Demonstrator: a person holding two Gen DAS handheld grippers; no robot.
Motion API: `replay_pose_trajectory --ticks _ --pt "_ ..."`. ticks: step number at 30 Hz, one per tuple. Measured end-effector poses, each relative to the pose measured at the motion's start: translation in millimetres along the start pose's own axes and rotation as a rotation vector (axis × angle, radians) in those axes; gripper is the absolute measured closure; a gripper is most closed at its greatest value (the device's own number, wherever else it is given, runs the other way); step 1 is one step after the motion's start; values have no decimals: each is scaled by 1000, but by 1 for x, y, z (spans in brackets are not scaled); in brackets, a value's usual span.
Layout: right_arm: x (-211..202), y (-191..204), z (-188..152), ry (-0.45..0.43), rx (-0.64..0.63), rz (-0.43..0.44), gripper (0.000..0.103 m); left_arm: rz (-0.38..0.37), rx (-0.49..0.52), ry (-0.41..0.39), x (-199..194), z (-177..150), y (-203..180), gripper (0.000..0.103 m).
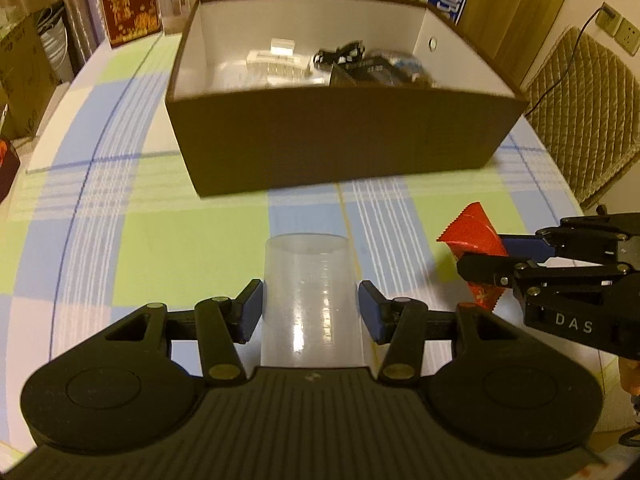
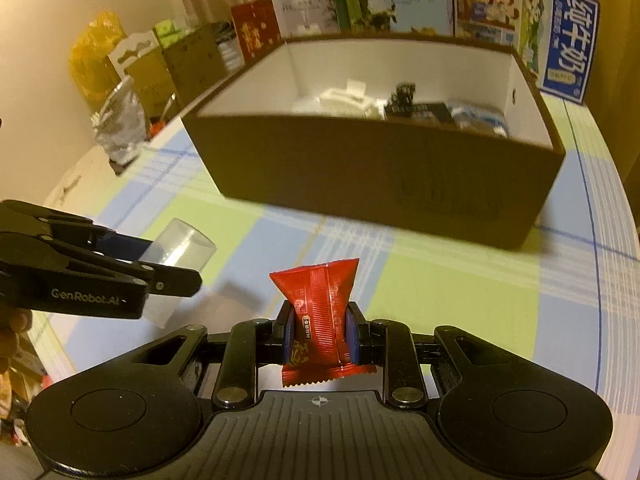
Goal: Organize objects
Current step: 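Carry the clear cup and red packet over the brown box with both tools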
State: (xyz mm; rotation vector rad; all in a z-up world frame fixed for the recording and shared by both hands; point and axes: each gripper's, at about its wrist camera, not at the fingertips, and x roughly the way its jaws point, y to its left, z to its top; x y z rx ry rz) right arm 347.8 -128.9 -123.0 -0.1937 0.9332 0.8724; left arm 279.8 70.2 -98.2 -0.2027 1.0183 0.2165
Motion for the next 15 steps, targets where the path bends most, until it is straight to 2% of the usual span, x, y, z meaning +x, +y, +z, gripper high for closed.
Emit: replay_pose_trajectory --ticks 15 --pt "-8 3 62 -103 3 31 80 -2 34 -109 -22 56 11 57"
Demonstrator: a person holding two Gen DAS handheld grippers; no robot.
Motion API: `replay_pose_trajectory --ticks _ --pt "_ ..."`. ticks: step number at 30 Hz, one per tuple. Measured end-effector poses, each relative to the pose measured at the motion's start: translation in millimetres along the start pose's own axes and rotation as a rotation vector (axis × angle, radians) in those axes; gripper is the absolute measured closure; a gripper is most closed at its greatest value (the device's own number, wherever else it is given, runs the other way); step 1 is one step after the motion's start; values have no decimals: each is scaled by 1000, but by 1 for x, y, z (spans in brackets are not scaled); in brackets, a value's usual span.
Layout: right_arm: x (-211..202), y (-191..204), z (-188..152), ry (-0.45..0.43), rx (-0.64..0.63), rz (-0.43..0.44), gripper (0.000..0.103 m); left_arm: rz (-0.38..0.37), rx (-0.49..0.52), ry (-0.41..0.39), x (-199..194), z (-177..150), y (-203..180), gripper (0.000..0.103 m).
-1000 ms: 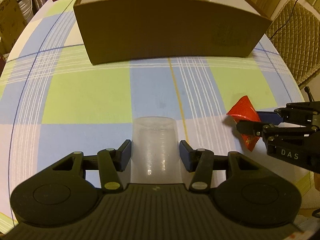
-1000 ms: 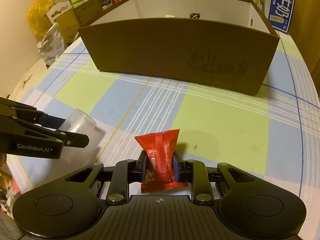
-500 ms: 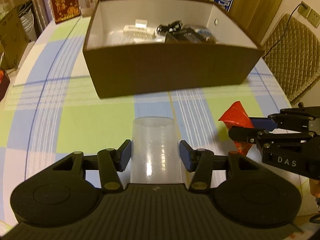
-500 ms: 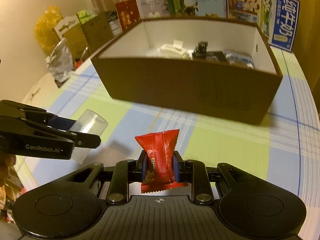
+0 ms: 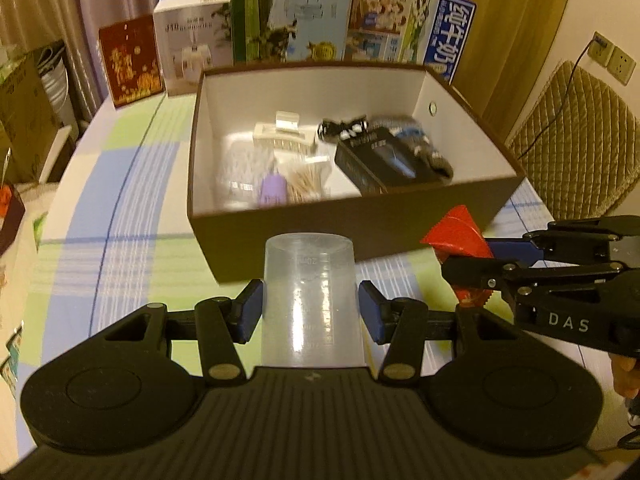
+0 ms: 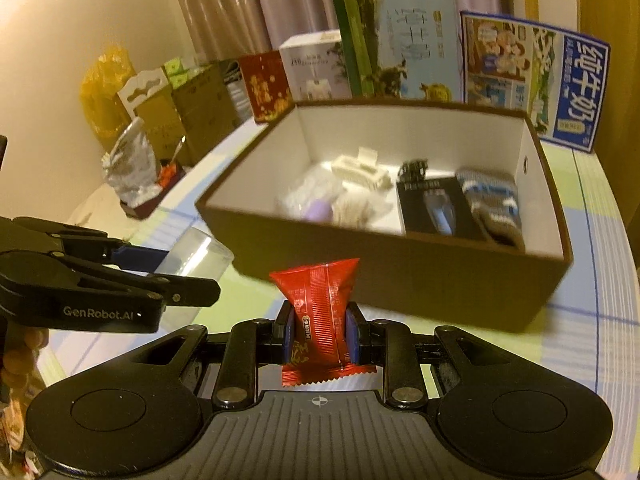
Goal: Organize objects
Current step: 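Carry the clear cup and red packet over the brown box with both tools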
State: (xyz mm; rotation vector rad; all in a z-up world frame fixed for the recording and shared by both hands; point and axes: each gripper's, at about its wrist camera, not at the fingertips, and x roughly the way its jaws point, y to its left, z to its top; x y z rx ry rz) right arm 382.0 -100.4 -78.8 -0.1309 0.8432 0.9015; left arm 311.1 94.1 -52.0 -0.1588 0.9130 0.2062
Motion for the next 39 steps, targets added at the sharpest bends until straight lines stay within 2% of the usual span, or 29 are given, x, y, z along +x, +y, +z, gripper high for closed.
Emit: replay_pose_trajectory --ticks 13,27,39 --pt "26 -16 60 -56 47 -3 80 2 9 -53 21 61 14 56" --pt "48 -66 95 -56 94 -113 81 -8 39 -18 75 111 9 57" --pt "79 -116 114 -38 131 -234 80 10 55 13 119 136 12 57"
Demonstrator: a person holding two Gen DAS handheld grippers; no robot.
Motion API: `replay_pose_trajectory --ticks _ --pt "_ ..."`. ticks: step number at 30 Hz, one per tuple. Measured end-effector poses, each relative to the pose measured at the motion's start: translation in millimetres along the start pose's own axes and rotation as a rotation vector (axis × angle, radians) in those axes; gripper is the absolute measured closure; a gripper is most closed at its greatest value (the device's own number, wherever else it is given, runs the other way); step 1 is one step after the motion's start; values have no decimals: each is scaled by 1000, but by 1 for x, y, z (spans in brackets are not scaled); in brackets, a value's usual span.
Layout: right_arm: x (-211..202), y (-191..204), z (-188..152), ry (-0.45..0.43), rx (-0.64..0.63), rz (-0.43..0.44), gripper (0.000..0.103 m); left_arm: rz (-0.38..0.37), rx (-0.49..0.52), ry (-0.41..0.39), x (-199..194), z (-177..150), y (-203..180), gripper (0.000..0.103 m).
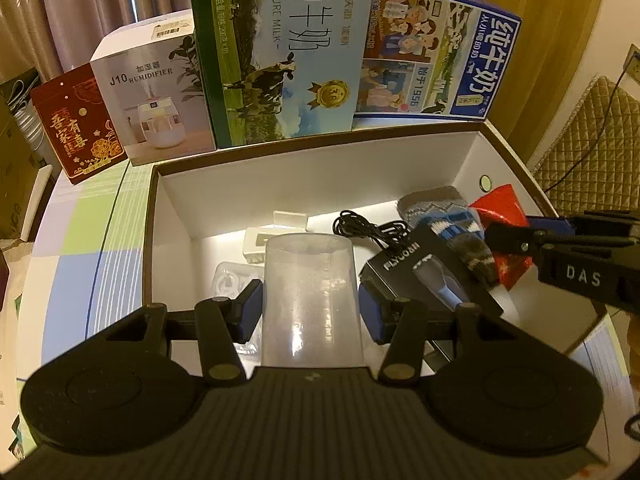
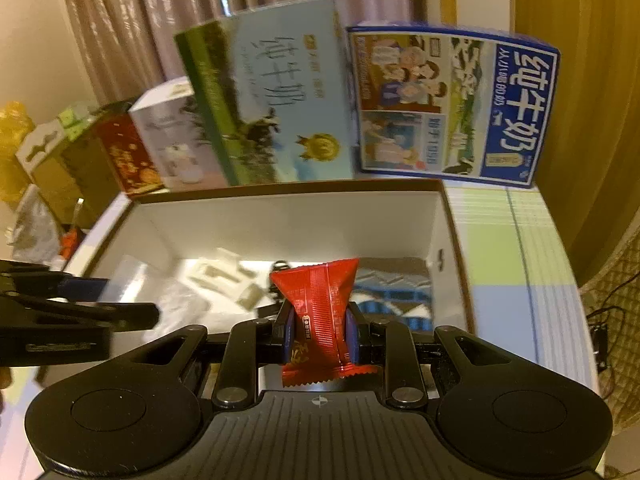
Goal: Organize objects
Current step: 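Carry the clear cup and red packet over the brown box with both tools, then open both tools to drop the cup and red packet into the box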
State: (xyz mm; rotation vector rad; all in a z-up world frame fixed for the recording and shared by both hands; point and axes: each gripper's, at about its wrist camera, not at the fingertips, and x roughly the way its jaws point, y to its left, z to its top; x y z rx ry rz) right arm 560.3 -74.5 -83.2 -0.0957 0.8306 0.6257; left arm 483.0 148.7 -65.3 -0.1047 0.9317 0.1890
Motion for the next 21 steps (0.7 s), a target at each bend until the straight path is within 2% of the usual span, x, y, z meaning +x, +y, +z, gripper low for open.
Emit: replay_pose_trajectory --ticks 12,18,19,21 --pt "33 -17 16 11 -16 -54 80 14 12 14 21 13 3 57" --pt "43 -17 21 -19 -39 -65 79 19 14 17 28 17 5 57" --pt "44 -18 21 -24 -37 -65 77 20 14 17 29 17 6 57" --pt "42 -20 21 -40 -31 -60 60 20 14 17 30 17 7 57"
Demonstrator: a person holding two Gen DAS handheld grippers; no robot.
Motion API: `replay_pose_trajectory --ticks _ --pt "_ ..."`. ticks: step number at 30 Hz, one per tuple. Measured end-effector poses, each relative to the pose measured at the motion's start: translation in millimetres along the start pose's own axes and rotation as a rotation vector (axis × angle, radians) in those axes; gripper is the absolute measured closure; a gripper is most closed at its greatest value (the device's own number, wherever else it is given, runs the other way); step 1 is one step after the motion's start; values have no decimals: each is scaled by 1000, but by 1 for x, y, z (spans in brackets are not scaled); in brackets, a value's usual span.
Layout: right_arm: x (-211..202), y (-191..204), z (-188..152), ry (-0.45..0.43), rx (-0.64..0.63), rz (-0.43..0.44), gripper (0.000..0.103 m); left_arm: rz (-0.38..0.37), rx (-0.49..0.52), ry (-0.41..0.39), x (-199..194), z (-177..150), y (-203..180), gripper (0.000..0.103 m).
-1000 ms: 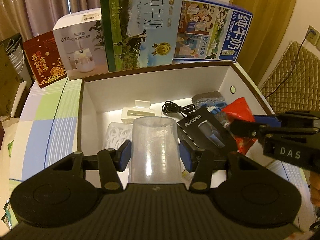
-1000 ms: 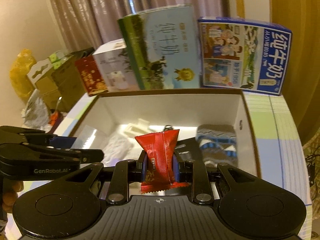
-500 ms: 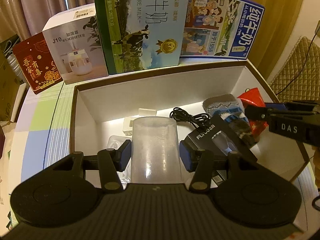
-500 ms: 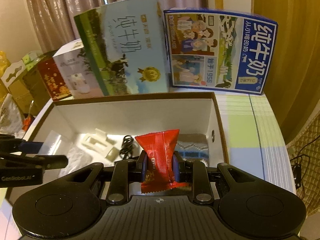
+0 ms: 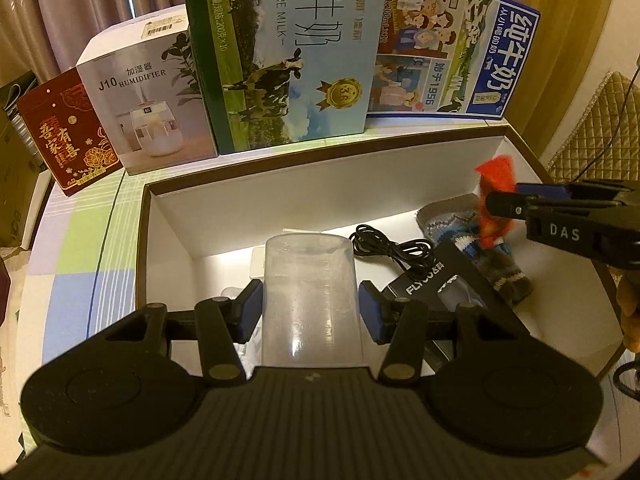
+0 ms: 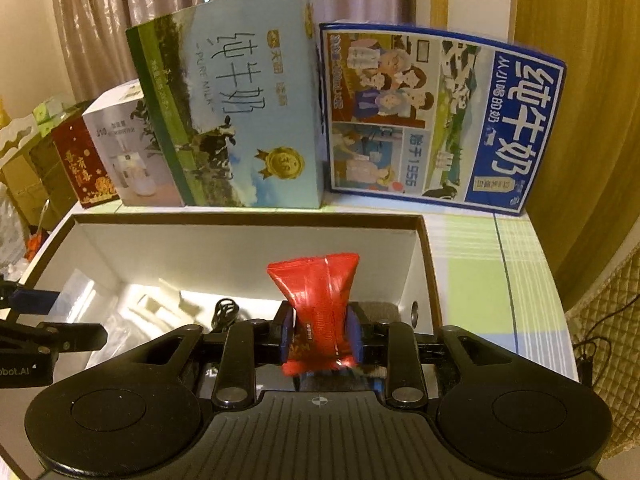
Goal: Organize objects
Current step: 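Open both tools to drop the cup and red packet into the box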
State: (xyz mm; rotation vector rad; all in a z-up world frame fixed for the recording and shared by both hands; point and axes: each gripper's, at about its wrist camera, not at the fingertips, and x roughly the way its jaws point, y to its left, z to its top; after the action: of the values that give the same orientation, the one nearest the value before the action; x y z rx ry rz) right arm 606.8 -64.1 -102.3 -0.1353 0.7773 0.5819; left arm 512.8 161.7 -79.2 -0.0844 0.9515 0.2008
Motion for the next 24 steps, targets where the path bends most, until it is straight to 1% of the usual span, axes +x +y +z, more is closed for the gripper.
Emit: replay_pose_trajectory --ticks 1,2,12,14,16,18,19,20,23,24 --pt "-2 0 -1 -17 3 0 47 1 -1 0 1 0 1 56" --pt "-5 -1 -2 -28 3 -4 45 2 -2 0 2 0 2 56" --pt "-23 -3 -14 -6 56 50 43 12 2 -4 10 2 4 56" --pt "-29 -1 -18 -5 64 61 42 15 5 -8 10 4 4 48" --pt "-35 0 -21 -3 70 69 39 19 7 -11 10 5 3 41" --pt "-41 1 -25 -6 81 79 34 16 6 -16 7 5 4 39" --pt "-45 2 -26 -6 86 85 32 18 5 -17 6 5 4 36" --pt "-48 3 -28 -5 90 89 28 21 4 -18 4 5 4 32" --pt "-57 5 -32 -6 97 98 15 15 8 -28 -4 3 3 28" --pt "-60 5 -33 -6 98 100 14 17 11 -28 -7 2 2 27"
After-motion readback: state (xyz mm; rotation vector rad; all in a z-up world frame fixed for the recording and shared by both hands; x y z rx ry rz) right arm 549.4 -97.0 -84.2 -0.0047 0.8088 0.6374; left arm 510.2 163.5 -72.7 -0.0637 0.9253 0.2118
